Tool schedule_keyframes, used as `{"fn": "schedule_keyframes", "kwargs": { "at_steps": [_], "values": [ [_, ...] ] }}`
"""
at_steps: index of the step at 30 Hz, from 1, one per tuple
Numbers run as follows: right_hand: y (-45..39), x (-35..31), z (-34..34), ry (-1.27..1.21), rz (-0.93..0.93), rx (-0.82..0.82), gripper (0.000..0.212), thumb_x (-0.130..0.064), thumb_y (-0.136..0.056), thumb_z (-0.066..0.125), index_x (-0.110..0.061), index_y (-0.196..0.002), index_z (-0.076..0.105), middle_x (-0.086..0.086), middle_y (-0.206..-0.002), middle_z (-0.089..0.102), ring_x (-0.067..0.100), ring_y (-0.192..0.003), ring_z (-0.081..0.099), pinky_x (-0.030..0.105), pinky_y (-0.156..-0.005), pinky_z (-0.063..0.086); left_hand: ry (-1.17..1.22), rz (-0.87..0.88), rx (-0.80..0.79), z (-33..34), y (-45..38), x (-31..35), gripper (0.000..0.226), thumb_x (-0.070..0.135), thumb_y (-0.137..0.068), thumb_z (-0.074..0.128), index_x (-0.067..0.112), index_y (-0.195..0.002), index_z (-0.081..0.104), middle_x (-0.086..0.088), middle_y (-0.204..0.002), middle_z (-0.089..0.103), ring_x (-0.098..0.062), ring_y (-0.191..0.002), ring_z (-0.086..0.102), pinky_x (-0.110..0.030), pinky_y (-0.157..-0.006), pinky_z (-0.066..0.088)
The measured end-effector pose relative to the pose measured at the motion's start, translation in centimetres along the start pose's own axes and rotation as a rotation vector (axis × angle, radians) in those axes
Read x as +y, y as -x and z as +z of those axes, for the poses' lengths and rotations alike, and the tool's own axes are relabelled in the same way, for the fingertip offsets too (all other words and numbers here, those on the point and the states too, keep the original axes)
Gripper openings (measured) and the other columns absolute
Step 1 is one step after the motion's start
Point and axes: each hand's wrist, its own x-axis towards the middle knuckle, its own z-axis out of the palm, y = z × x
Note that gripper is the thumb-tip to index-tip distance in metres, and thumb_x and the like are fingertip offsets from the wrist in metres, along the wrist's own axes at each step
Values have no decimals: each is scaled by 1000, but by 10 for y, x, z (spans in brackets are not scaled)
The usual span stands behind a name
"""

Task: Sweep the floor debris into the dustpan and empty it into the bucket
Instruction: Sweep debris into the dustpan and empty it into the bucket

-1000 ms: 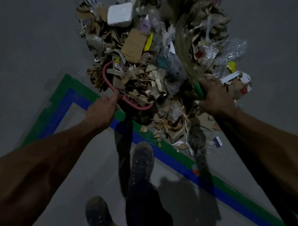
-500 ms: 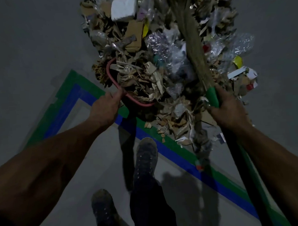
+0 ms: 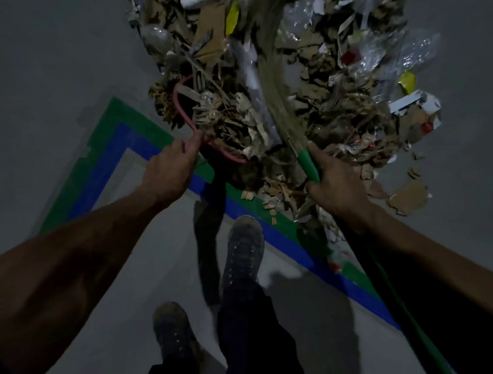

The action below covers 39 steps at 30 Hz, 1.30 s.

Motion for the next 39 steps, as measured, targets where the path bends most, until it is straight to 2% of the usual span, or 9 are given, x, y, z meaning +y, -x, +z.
{"fn": "schedule_keyframes", "kwargs": {
  "at_steps": [4, 8, 13, 18, 21, 26, 29, 34, 39],
  "values": [
    [10, -5, 7, 23, 23, -45, 81, -10, -82, 58, -29, -154, 25, 21, -115, 61, 37, -94, 61, 41, -74, 53, 59, -2, 67, -3, 4, 10, 56, 17, -97, 51, 13, -149, 30, -23, -85, 52, -27, -60, 37, -33, -50, 26],
    [18, -6, 0, -9, 55, -19, 83, -10, -81, 58, -30, -155, 24, 19, -115, 62, 35, -91, 61, 34, -68, 48, 104, -13, 123, -16, 12, 23, 51, 18, -99, 51, 9, -146, 37, -25, -83, 55, -37, -62, 51, -33, -50, 27],
    [49, -12, -21, -34, 95, 49, 83, -12, -83, 59, -32, -155, 23, 13, -123, 60, 33, -97, 58, 30, -65, 37, 166, -11, 196, -50, 35, 41, 49, 17, -99, 52, 7, -146, 40, -24, -83, 55, -36, -62, 51, -33, -50, 29],
    [105, -31, -47, -66, 127, 75, 81, -14, -85, 59, -34, -155, 22, 13, -127, 56, 32, -98, 57, 33, -68, 42, 193, 11, 226, -99, 80, 61, 49, 15, -98, 55, 4, -144, 43, -24, -81, 55, -33, -59, 49, -32, -50, 28],
    [150, -48, -62, -91, 138, 111, 79, -17, -86, 60, -33, -154, 24, 12, -130, 57, 32, -104, 57, 35, -72, 46, 169, -1, 225, -131, 118, 70, 51, 13, -96, 57, 5, -144, 44, -25, -80, 56, -34, -59, 49, -33, -49, 27],
    [226, -80, -79, -71, 159, 139, 80, -16, -86, 59, -35, -154, 22, 11, -130, 54, 34, -109, 55, 35, -74, 42, 203, 22, 260, -177, 189, 78, 48, 10, -94, 60, 1, -140, 49, -27, -79, 56, -39, -61, 53, -41, -48, 40],
    [275, -104, -85, -69, 149, 154, 80, -15, -86, 58, -35, -155, 23, 10, -134, 53, 33, -114, 54, 38, -79, 45, 225, -3, 269, -200, 240, 80, 49, 13, -97, 56, 4, -143, 44, -30, -89, 57, -42, -71, 56, -47, -53, 47],
    [366, -144, -82, -46, 121, 195, 81, -14, -83, 57, -36, -154, 24, 12, -119, 57, 35, -106, 56, 36, -73, 44, 208, -15, 316, -229, 336, 71, 47, 23, -100, 50, 8, -145, 43, -28, -95, 59, -42, -74, 58, -49, -58, 48],
    [453, -183, -73, -16, 97, 233, 82, -12, -82, 56, -39, -153, 24, 14, -126, 56, 36, -105, 58, 33, -69, 41, 204, -30, 329, -250, 433, 59, 49, 23, -101, 47, 10, -148, 38, -27, -99, 57, -42, -79, 55, -51, -62, 46]
  ]
}}
